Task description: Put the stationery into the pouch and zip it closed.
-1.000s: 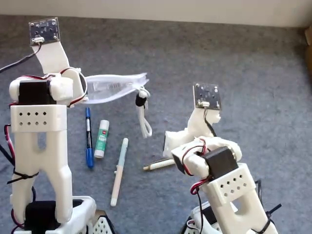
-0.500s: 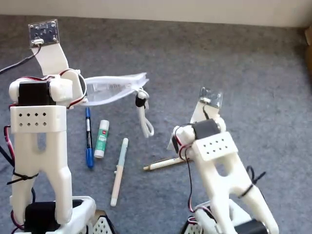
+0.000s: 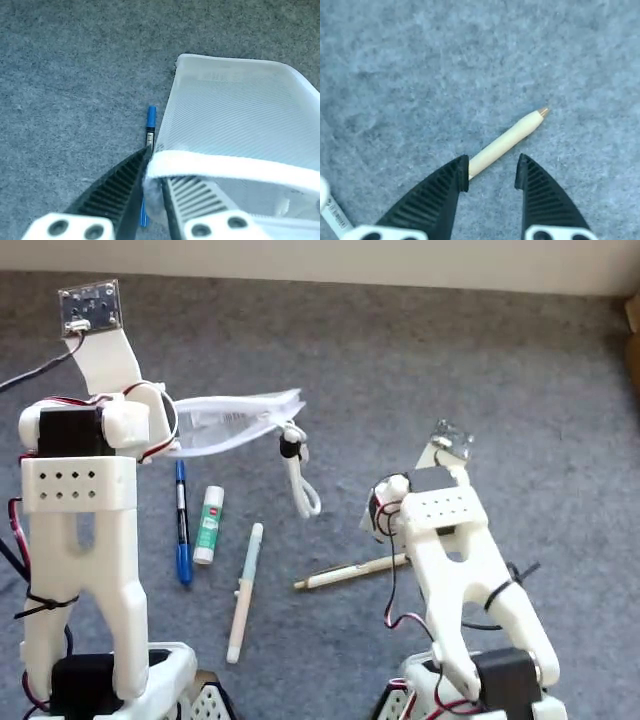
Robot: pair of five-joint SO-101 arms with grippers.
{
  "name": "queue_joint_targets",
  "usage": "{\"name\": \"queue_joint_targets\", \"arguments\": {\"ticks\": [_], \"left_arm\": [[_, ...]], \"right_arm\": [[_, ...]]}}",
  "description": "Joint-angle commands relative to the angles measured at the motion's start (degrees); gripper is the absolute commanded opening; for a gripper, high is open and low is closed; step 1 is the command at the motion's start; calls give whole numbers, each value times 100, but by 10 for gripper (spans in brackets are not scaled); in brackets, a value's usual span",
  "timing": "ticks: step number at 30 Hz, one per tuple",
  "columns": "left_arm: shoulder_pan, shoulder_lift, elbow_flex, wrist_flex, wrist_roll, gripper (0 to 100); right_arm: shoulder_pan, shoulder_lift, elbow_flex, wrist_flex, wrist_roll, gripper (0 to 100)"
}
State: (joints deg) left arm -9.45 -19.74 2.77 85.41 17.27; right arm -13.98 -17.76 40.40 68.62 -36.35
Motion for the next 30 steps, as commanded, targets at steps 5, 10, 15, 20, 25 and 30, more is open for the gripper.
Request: {"name": "queue_joint_targets", "arguments": {"ticks": [5,10,15,20,25,30], "left_arm": [[-57,-22,92,-44,62,7],[-57,-22,145,-44,62,7],[-57,-22,145,-44,62,7],[-57,-22,145,-44,62,7],[-57,-22,145,-35,62,7],[-57,-22,145,0,62,7]], "right_arm": [[277,444,-84,-119,-53,153],[549,804,-84,-330,-18,153],[567,1138,-84,-716,-18,149],[567,1385,-92,-760,-18,149],[567,1604,-92,-760,-18,148],[558,1692,-101,-884,-9,70]]}}
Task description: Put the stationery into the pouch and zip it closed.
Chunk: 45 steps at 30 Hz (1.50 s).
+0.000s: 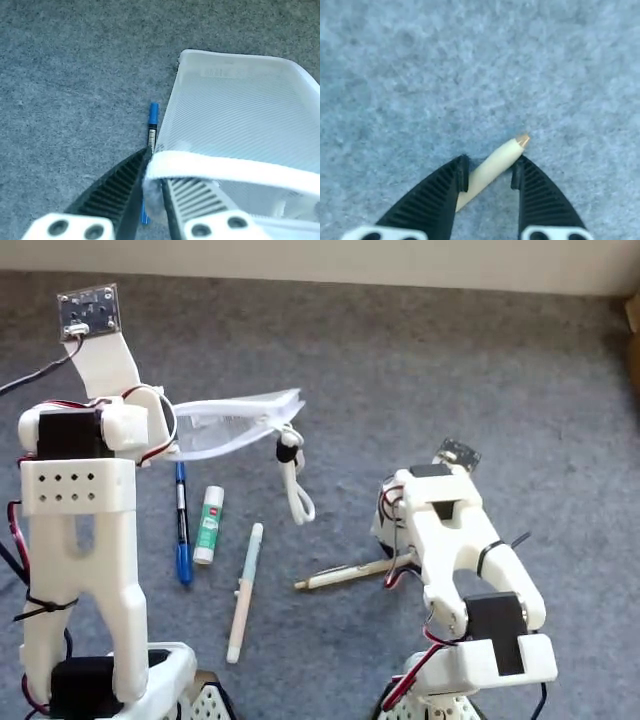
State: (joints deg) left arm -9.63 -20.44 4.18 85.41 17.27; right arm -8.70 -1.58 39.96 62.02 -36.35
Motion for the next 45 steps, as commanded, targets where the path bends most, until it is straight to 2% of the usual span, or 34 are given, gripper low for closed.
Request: {"name": "queue_joint_targets", "arguments": {"ticks": [1,5,13,21,28,33,40,45], "left_arm": [[-40,48,4,0,62,7],[-22,48,4,-26,62,7],[-4,48,4,0,70,7],[303,40,-48,132,70,7],[523,40,-57,211,70,7],[523,40,-57,176,62,7],[541,48,-57,167,62,7],[848,48,-57,158,62,7]], "right_arm": [[31,75,-57,-268,-9,57],[4,66,-57,-268,9,41],[-242,-163,-48,-277,677,5],[-523,-1710,426,-338,1336,5],[-532,-3143,1560,-1349,2207,5],[-532,-4048,2018,-1525,2593,5],[-541,-5015,2079,-1288,2708,5],[-910,-5780,2079,-910,2708,5]]}}
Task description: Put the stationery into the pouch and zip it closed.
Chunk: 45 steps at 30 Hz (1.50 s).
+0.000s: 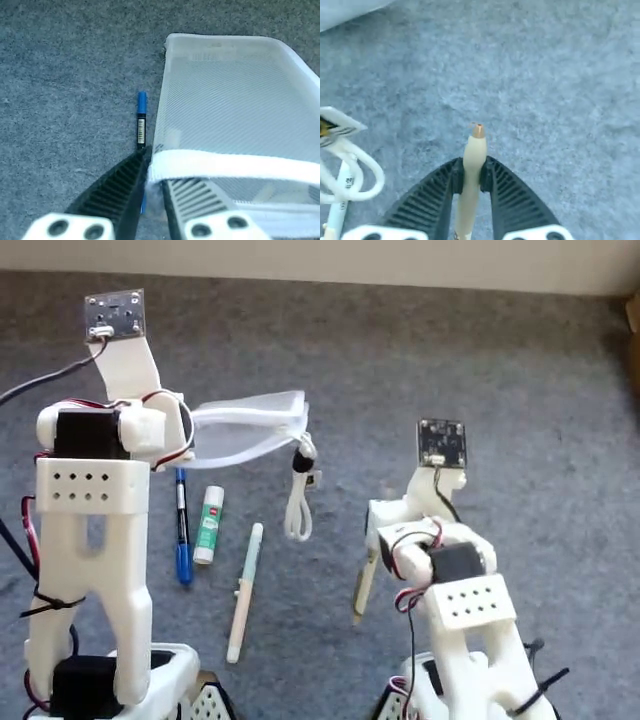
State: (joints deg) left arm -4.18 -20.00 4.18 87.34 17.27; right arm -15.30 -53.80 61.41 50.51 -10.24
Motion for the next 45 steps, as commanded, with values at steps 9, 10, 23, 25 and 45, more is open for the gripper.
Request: {"name": "queue_joint_targets", "arguments": {"ticks": [9,10,23,25,45], "left_arm": [[356,4,57,-26,44,7],[356,4,57,-26,44,7],[585,13,-31,9,-35,7],[602,13,-31,9,-325,7],[576,4,127,-26,-431,7]], "right_arm": [[-673,-2035,-119,409,97,5],[-725,-2132,-119,409,97,5],[-1411,-2782,-145,-382,360,5],[-1411,-2835,-145,-716,703,5],[-2114,-2809,-593,-3380,958,5]]}}
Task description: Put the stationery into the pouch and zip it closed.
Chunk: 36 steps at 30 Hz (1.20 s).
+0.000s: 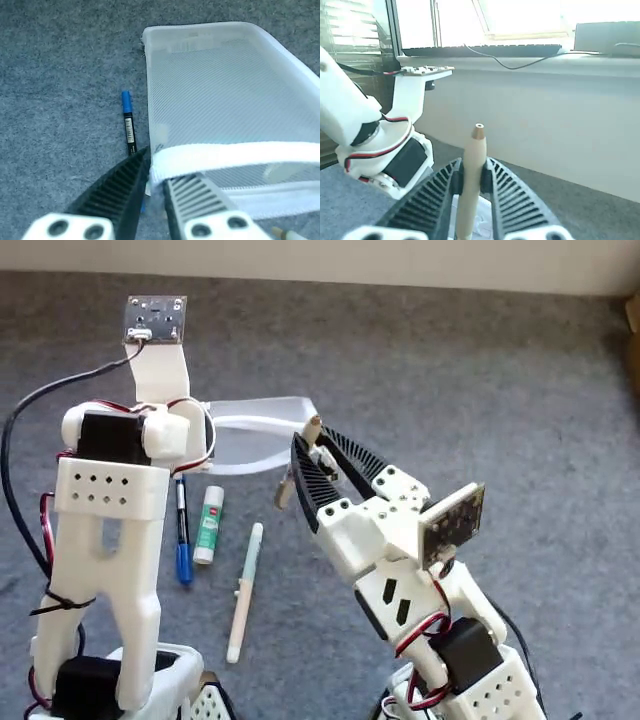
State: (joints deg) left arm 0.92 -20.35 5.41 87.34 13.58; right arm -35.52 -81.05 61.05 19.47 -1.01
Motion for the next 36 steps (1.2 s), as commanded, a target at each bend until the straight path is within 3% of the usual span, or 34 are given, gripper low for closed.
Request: {"name": "queue_joint_targets", "arguments": {"ticks": [1,11,16,25,36], "left_arm": [[66,40,4,-26,-62,7],[66,40,-22,-26,-62,7],[66,40,-22,-26,-62,7],[57,40,-31,-26,-62,7],[57,40,-31,-35,-70,7]], "right_arm": [[-127,-75,-716,-277,35,5],[-233,1305,-1824,-303,62,5],[-207,1807,-1921,-1341,105,5],[-233,2281,-1138,-2290,1275,5],[-593,2264,-180,-2018,2567,5]]}}
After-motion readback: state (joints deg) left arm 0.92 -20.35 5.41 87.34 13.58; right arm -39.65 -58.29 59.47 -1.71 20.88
